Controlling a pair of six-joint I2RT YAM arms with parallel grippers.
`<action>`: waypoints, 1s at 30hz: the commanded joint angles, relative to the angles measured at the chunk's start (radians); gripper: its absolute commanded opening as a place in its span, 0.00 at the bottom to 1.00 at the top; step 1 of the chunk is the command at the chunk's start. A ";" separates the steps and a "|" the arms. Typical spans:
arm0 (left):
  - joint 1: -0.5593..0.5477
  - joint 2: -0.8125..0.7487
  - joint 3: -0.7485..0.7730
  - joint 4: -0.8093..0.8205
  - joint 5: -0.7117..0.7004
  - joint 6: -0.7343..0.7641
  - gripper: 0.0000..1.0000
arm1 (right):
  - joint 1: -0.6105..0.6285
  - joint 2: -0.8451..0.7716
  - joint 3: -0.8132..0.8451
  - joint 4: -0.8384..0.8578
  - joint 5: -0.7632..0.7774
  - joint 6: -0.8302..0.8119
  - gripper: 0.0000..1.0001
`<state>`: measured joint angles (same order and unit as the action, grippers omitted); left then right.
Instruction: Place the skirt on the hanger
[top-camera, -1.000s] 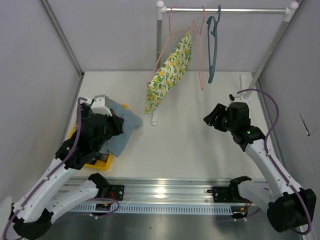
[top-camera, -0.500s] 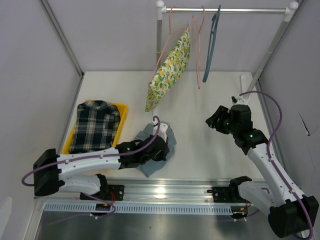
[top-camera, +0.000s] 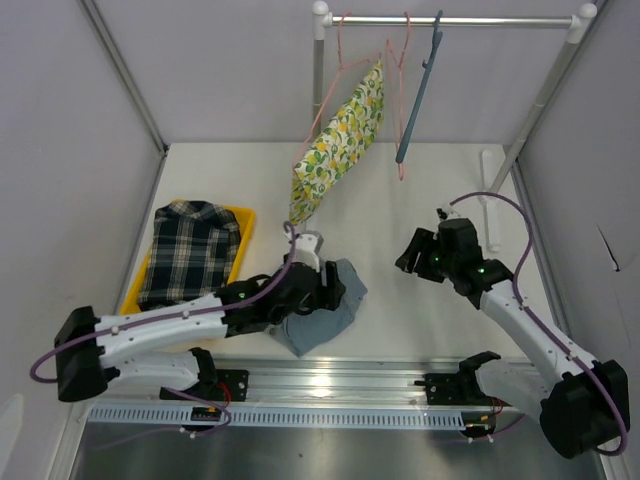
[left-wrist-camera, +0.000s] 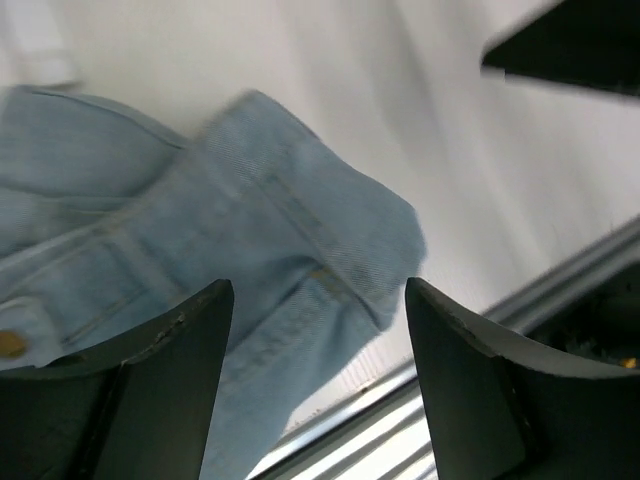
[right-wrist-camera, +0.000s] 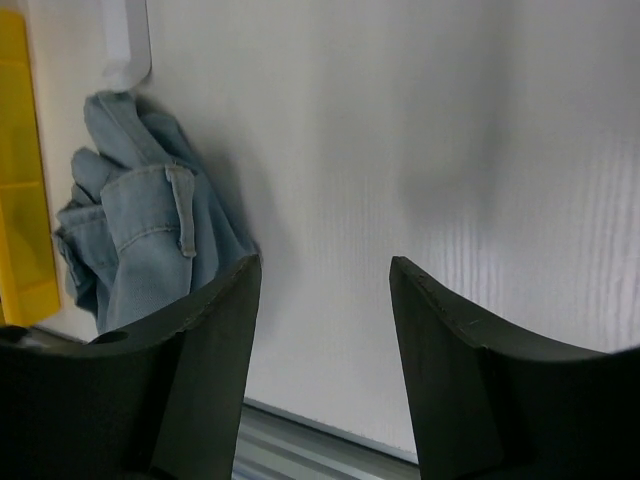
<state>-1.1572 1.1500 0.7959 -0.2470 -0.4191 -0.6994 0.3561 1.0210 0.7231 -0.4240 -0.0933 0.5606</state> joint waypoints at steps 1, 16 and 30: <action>0.072 -0.122 -0.009 -0.193 -0.173 -0.112 0.75 | 0.113 0.062 0.070 0.059 0.033 -0.030 0.61; 0.407 -0.257 -0.225 -0.184 0.020 -0.216 0.79 | 0.316 0.582 0.391 0.191 -0.069 -0.127 0.72; 0.498 -0.064 -0.224 -0.032 0.148 -0.141 0.79 | 0.354 0.340 0.244 0.114 0.032 -0.105 0.04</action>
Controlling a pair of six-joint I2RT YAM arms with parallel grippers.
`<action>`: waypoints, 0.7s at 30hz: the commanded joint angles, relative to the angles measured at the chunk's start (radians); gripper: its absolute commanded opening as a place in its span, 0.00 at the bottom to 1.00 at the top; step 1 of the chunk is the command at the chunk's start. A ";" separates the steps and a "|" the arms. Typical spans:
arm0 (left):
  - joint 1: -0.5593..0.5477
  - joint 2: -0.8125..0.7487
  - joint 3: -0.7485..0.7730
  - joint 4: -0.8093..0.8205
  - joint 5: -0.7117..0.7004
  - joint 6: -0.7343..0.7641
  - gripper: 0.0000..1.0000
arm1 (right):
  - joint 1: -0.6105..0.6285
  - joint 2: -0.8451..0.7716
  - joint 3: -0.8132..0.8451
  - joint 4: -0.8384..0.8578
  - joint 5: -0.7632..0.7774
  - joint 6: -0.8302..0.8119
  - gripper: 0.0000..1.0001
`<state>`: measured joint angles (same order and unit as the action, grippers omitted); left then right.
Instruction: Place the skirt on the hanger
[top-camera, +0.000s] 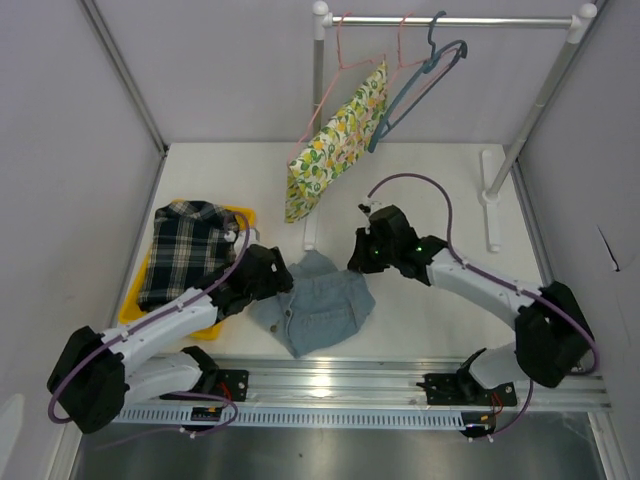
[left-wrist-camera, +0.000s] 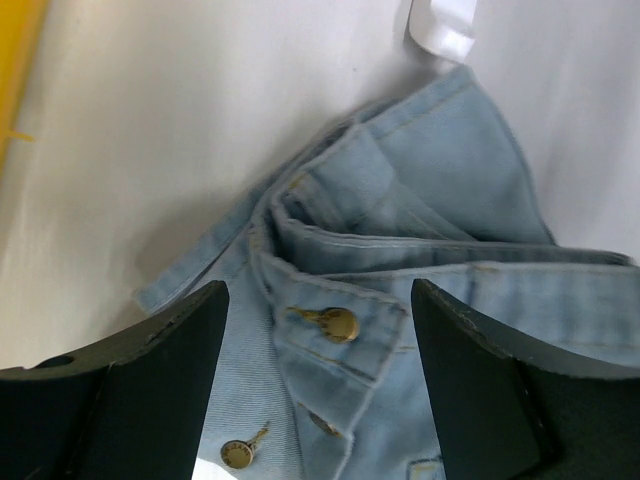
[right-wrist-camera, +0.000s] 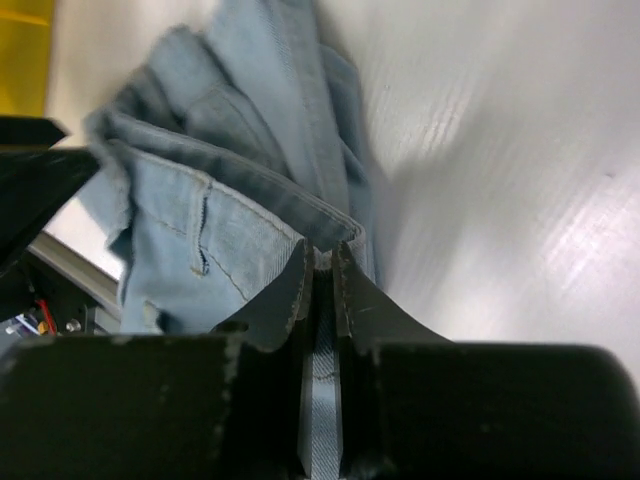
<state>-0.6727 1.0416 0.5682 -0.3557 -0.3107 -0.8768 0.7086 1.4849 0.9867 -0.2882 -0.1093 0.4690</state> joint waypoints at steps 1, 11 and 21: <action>0.013 0.060 0.007 0.093 0.050 0.042 0.79 | 0.000 -0.185 -0.037 -0.038 0.052 -0.016 0.03; 0.016 0.236 0.101 0.222 0.203 0.116 0.78 | 0.002 -0.448 -0.206 -0.111 0.014 -0.032 0.03; 0.016 0.337 0.209 0.224 0.288 0.137 0.80 | 0.012 -0.538 -0.287 -0.189 0.002 -0.030 0.02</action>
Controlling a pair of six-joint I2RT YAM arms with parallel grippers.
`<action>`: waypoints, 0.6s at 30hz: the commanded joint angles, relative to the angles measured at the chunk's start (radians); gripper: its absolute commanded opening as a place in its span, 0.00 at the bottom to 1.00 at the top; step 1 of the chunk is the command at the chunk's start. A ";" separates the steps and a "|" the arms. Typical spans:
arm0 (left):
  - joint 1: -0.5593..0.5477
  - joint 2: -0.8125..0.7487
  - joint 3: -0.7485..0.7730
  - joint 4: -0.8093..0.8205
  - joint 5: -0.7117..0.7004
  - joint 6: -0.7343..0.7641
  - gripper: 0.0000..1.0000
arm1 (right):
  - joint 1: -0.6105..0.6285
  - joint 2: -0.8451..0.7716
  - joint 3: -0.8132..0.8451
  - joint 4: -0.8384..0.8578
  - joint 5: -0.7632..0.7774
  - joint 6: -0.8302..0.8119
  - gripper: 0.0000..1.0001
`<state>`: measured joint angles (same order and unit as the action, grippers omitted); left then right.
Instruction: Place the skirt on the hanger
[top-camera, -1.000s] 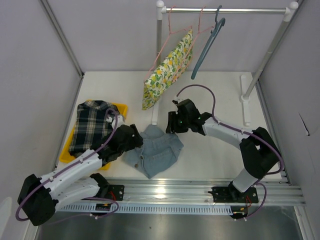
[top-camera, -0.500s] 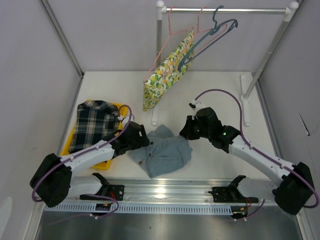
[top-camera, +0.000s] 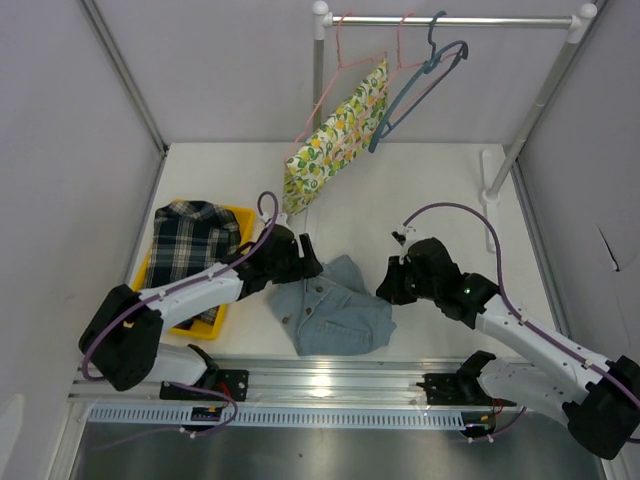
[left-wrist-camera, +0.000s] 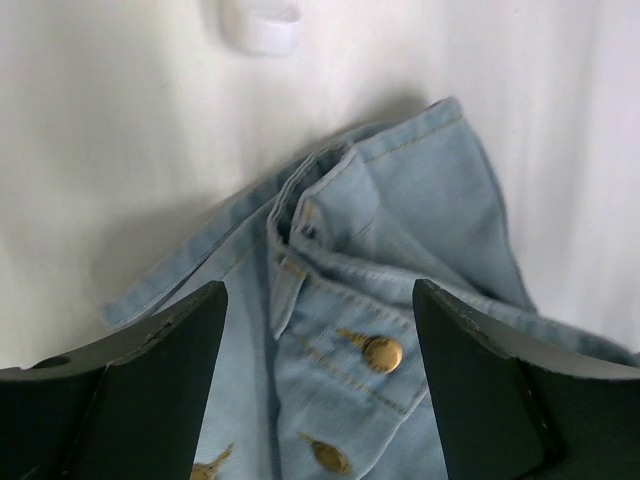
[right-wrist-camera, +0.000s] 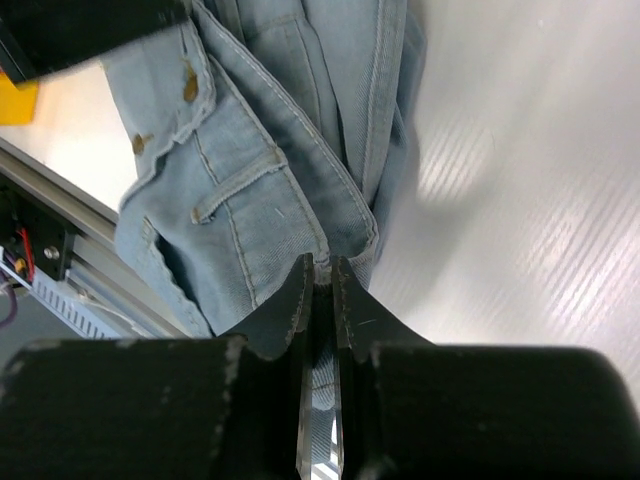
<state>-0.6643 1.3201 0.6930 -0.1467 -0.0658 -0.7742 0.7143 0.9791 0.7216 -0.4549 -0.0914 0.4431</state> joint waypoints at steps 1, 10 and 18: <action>0.008 0.082 0.100 0.009 0.046 0.035 0.80 | 0.008 -0.036 -0.028 -0.019 -0.016 -0.003 0.02; 0.002 0.229 0.122 0.070 0.098 0.038 0.72 | 0.013 -0.043 -0.030 -0.031 -0.013 -0.003 0.02; -0.003 0.194 0.129 0.044 0.090 0.052 0.20 | 0.011 -0.063 0.016 -0.109 0.056 -0.001 0.01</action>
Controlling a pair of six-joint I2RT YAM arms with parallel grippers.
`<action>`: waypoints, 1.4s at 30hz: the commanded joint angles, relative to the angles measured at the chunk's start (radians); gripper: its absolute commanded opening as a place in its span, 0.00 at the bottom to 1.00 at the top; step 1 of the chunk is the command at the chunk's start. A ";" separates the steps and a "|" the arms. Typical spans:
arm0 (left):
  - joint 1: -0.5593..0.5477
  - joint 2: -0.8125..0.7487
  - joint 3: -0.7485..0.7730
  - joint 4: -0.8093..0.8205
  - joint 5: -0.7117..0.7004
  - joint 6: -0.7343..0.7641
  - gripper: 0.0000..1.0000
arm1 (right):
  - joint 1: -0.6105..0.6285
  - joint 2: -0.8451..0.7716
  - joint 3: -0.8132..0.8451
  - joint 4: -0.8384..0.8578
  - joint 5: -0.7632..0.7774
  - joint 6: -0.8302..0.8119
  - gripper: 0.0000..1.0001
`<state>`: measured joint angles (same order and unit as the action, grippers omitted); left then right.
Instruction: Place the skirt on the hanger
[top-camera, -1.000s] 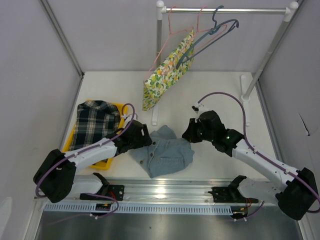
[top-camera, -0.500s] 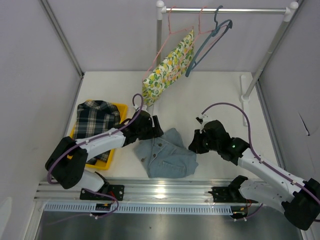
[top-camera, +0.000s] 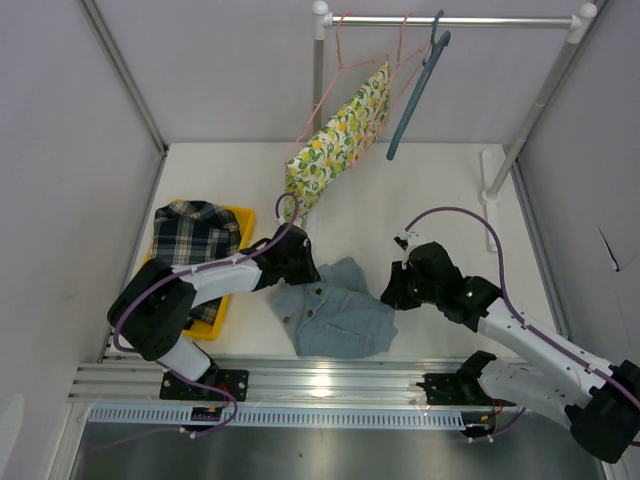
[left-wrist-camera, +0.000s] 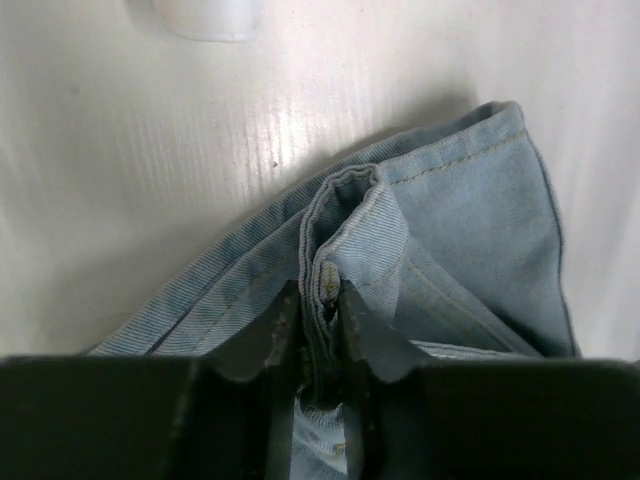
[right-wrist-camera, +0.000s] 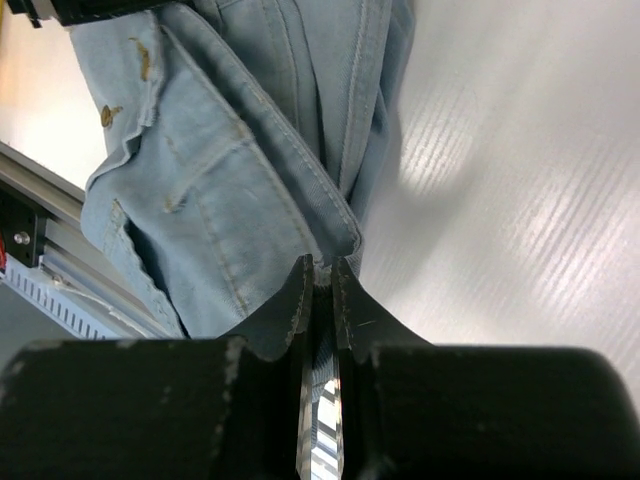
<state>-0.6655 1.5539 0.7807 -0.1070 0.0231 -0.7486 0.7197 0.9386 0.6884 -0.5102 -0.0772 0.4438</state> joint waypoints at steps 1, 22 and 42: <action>0.000 -0.067 0.048 -0.003 -0.002 0.034 0.14 | 0.006 -0.027 0.075 -0.066 0.071 -0.002 0.00; 0.015 -0.218 0.619 -0.158 -0.200 0.121 0.00 | -0.627 0.219 0.777 -0.068 -0.159 -0.091 0.00; -0.045 -0.529 -0.141 0.010 -0.204 -0.086 0.00 | -0.697 -0.243 0.121 -0.085 -0.193 0.137 0.00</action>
<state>-0.7288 1.1378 0.8673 -0.0566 -0.0364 -0.7685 0.0601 0.7860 0.9409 -0.5953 -0.4503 0.5285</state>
